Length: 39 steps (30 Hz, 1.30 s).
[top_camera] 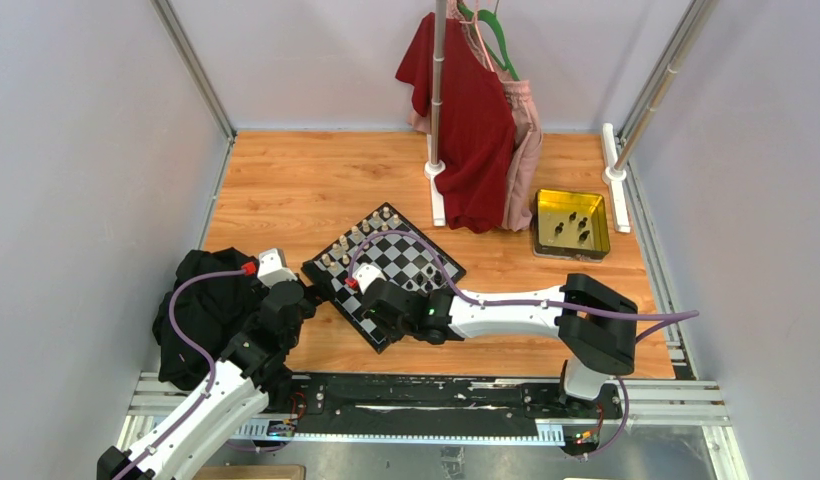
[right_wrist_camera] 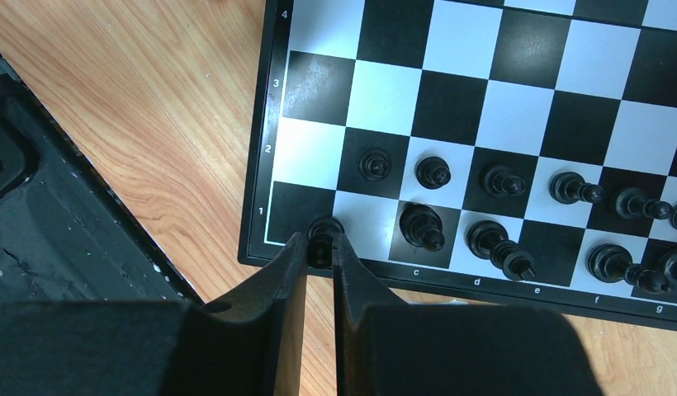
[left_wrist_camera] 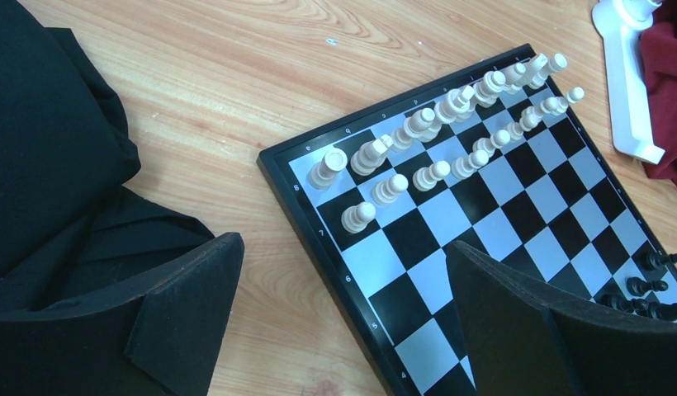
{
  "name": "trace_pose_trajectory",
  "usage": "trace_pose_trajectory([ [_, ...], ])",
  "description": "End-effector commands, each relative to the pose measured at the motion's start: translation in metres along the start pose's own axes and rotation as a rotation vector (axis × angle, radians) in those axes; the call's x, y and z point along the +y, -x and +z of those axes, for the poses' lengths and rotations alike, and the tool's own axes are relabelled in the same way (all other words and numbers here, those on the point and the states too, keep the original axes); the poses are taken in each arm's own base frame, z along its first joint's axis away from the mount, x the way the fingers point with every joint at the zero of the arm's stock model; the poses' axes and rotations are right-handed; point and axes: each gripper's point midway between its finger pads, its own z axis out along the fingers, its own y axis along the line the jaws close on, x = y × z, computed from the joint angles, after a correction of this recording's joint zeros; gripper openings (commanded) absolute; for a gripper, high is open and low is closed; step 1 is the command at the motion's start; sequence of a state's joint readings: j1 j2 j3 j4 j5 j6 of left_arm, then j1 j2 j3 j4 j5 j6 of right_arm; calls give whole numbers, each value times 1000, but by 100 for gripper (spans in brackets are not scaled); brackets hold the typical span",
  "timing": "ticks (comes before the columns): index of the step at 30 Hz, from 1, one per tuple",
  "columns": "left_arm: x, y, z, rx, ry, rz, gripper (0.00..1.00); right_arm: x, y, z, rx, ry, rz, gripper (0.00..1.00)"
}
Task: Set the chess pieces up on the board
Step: Pick up the chess piece from the chessboard, then place the chess piece on the chessboard.
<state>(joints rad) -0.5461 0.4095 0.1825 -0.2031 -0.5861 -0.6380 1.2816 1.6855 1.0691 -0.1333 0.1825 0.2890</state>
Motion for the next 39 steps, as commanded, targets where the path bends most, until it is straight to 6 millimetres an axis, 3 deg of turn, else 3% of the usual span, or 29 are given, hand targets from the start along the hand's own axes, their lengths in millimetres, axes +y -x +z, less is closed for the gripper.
trace_pose_trajectory([
  [1,-4,5,0,-20,-17,-4,100,-8,-4,-7,6,-11,6,0],
  [13,-5,5,0,-21,-17,-5,100,-26,-3,-40,-40,-66,38,0],
  [19,-5,5,0,-20,-19,-5,100,-48,-11,-49,-38,-111,80,0],
  [28,-5,5,1,-18,-17,-1,100,-81,-17,-48,-25,-152,140,0],
  [39,-5,4,1,-17,-18,1,100,-106,-15,-37,-8,-171,174,0],
])
